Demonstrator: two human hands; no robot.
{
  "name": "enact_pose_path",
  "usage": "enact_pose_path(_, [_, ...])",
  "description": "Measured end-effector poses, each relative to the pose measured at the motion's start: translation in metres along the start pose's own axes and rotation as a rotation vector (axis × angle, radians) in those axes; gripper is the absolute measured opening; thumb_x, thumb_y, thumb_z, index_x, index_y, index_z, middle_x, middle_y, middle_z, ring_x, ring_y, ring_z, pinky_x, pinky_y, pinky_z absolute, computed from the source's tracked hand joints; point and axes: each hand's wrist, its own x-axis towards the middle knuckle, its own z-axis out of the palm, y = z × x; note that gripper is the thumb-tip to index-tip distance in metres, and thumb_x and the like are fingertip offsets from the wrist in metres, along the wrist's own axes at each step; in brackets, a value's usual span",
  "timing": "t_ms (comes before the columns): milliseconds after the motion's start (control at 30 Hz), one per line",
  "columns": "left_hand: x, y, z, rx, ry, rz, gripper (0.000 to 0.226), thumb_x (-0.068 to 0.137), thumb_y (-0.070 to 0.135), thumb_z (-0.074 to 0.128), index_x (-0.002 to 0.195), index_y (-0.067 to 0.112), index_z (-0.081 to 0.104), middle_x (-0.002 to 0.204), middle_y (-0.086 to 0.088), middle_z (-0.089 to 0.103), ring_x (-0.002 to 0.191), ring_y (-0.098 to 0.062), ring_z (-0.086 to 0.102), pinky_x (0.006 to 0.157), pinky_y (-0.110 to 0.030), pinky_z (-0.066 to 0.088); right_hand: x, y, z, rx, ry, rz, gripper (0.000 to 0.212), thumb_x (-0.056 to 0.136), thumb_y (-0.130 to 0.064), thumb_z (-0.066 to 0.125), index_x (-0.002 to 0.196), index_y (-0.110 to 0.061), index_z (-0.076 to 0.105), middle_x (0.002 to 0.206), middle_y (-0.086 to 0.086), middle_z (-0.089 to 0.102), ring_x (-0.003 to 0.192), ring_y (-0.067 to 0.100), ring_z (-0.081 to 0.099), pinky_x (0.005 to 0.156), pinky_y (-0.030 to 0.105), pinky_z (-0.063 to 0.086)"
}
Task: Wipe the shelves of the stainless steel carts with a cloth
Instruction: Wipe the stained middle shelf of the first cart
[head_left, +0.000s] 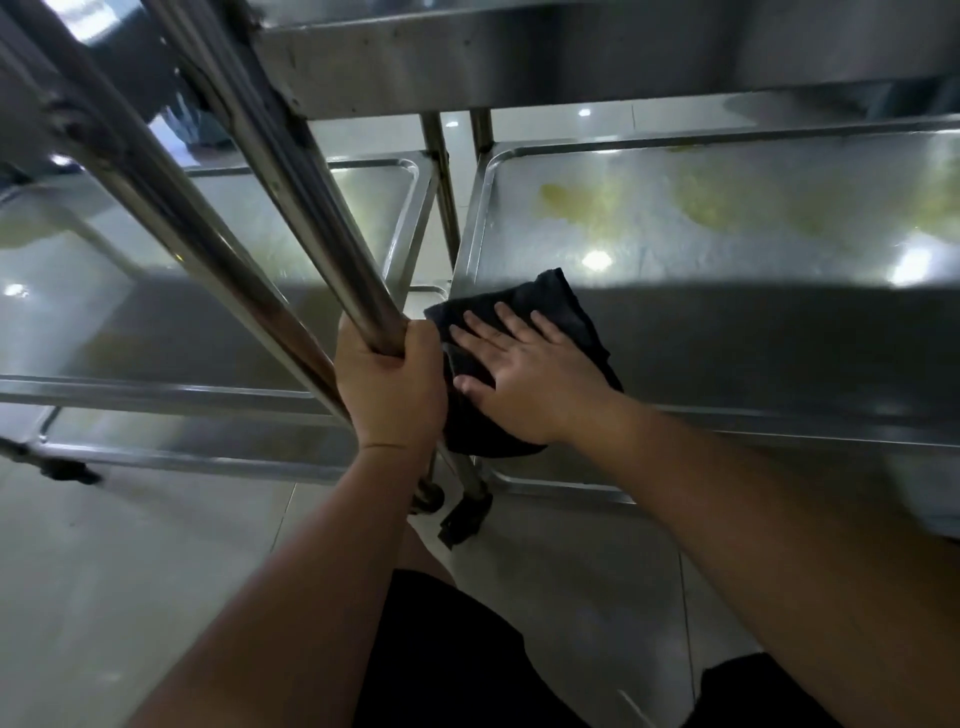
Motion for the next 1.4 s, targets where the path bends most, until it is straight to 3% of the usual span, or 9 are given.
enact_pose_path(300, [-0.005, 0.012, -0.010, 0.114, -0.065, -0.084, 0.024, 0.087, 0.019, 0.064, 0.097, 0.001, 0.053, 0.079, -0.028, 0.059, 0.054, -0.016, 0.055, 0.043, -0.028, 0.050, -0.039, 0.048, -0.010, -0.052, -0.035, 0.031, 0.088, 0.085, -0.089, -0.002, 0.161, -0.046, -0.007, 0.166, -0.025, -0.017, 0.154, 0.005, -0.021, 0.124, 0.041, -0.015])
enact_pose_path(500, [-0.003, 0.015, -0.015, 0.237, -0.062, -0.074, 0.026, 0.088, 0.033, 0.063, 0.106, 0.017, 0.055, 0.074, 0.007, 0.057, 0.058, 0.000, 0.056, 0.054, -0.018, 0.047, -0.071, 0.080, -0.022, -0.069, -0.047, 0.045, 0.084, 0.087, -0.086, -0.002, 0.161, -0.048, -0.004, 0.166, -0.026, -0.015, 0.155, 0.005, -0.019, 0.125, 0.040, -0.013])
enact_pose_path(600, [-0.006, 0.017, -0.024, 0.273, -0.124, -0.095, 0.038, 0.085, 0.050, 0.063, 0.110, 0.024, 0.052, 0.084, 0.004, 0.063, 0.064, 0.001, 0.064, 0.057, -0.026, 0.053, -0.081, 0.095, -0.025, -0.051, -0.035, 0.079, 0.075, 0.093, -0.076, -0.001, 0.162, -0.046, -0.004, 0.166, -0.027, -0.015, 0.156, 0.006, -0.017, 0.124, 0.040, -0.013])
enact_pose_path(767, [-0.054, 0.012, -0.027, 0.253, 0.040, 0.038, 0.054, 0.089, 0.036, 0.069, 0.135, 0.025, 0.042, 0.134, -0.010, 0.051, 0.109, 0.000, 0.059, 0.090, -0.023, 0.055, -0.103, 0.130, -0.027, -0.052, -0.017, 0.172, 0.067, 0.098, -0.067, 0.002, 0.161, -0.047, -0.007, 0.162, -0.029, -0.020, 0.156, 0.007, -0.018, 0.122, 0.040, -0.013])
enact_pose_path(867, [-0.087, 0.011, -0.022, 0.280, 0.102, 0.166, 0.063, 0.091, 0.026, 0.065, 0.146, 0.013, 0.039, 0.143, -0.007, 0.040, 0.132, -0.026, 0.049, 0.111, -0.050, 0.046, -0.121, 0.157, -0.032, -0.048, -0.023, 0.223, 0.069, 0.097, -0.069, 0.005, 0.161, -0.047, -0.008, 0.165, -0.028, -0.017, 0.156, 0.007, -0.016, 0.125, 0.041, -0.011])
enact_pose_path(967, [-0.109, 0.019, -0.002, 0.343, -0.084, 0.419, 0.056, 0.092, 0.023, 0.061, 0.143, 0.008, 0.044, 0.139, -0.010, 0.043, 0.132, -0.032, 0.046, 0.114, -0.043, 0.039, -0.140, 0.185, -0.039, -0.051, -0.052, 0.250, 0.079, 0.087, -0.077, 0.001, 0.160, -0.049, -0.009, 0.166, -0.027, -0.016, 0.157, 0.008, -0.015, 0.126, 0.043, -0.008])
enact_pose_path(1067, [-0.118, 0.033, 0.030, 0.407, -0.319, 0.436, 0.049, 0.095, 0.020, 0.060, 0.142, 0.011, 0.047, 0.142, -0.009, 0.045, 0.135, -0.017, 0.042, 0.114, -0.028, 0.033, -0.160, 0.210, -0.047, -0.038, -0.071, 0.286, 0.088, 0.077, -0.083, -0.002, 0.159, -0.051, -0.010, 0.165, -0.030, -0.017, 0.156, 0.005, -0.016, 0.126, 0.042, -0.008])
enact_pose_path(1200, [-0.126, 0.049, 0.078, 0.552, -0.623, 0.387, 0.052, 0.102, 0.028, 0.060, 0.150, 0.022, 0.043, 0.152, 0.005, 0.035, 0.141, -0.015, 0.039, 0.116, -0.036, 0.033, -0.192, 0.242, -0.054, -0.062, -0.042, 0.321, 0.081, 0.086, -0.080, 0.005, 0.159, -0.051, -0.010, 0.165, -0.030, -0.016, 0.156, 0.006, -0.013, 0.127, 0.043, -0.005])
enact_pose_path(1400, [-0.158, 0.066, 0.149, 0.638, -0.890, 0.444, 0.056, 0.108, 0.040, 0.049, 0.159, 0.020, 0.038, 0.169, -0.002, 0.031, 0.158, -0.021, 0.025, 0.127, -0.043, 0.022, -0.232, 0.282, -0.064, -0.111, -0.036, 0.368, 0.068, 0.100, -0.071, 0.012, 0.160, -0.049, -0.011, 0.158, -0.031, -0.024, 0.154, 0.003, -0.016, 0.126, 0.041, -0.007])
